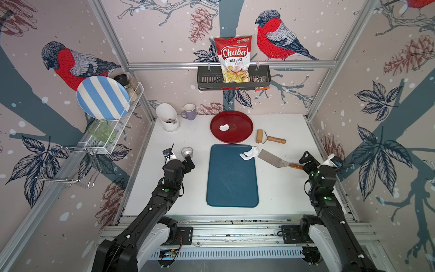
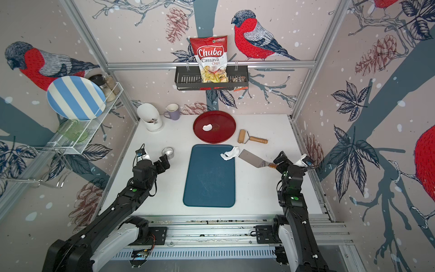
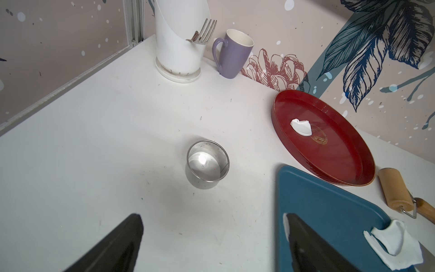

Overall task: Roll out the dumpling wrappers from the dough
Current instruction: Place the spatula at the center of the board, then reset both arms

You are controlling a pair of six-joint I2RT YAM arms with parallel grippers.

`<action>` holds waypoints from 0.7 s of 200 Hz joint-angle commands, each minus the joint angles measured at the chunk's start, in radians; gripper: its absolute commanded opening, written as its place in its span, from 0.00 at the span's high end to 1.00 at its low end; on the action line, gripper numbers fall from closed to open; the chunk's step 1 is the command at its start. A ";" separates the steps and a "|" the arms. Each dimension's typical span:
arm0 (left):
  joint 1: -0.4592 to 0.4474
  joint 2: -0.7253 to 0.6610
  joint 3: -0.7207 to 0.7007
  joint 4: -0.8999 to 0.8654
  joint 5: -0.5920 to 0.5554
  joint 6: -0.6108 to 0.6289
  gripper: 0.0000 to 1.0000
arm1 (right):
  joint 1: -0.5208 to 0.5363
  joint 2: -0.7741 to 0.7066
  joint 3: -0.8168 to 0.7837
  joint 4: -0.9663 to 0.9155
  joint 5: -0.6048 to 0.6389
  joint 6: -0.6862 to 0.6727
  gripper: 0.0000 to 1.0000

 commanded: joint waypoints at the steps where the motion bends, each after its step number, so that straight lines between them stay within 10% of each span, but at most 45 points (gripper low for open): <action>1: 0.000 -0.010 -0.018 0.118 -0.021 0.075 0.04 | 0.057 0.025 0.004 0.131 -0.131 -0.096 0.00; 56: 0.002 0.039 -0.037 0.248 -0.133 0.231 0.05 | 0.290 0.188 0.037 0.200 -0.034 -0.281 0.00; 140: 0.080 0.457 -0.066 0.732 -0.127 0.508 0.05 | 0.283 0.257 -0.045 0.400 -0.004 -0.425 0.00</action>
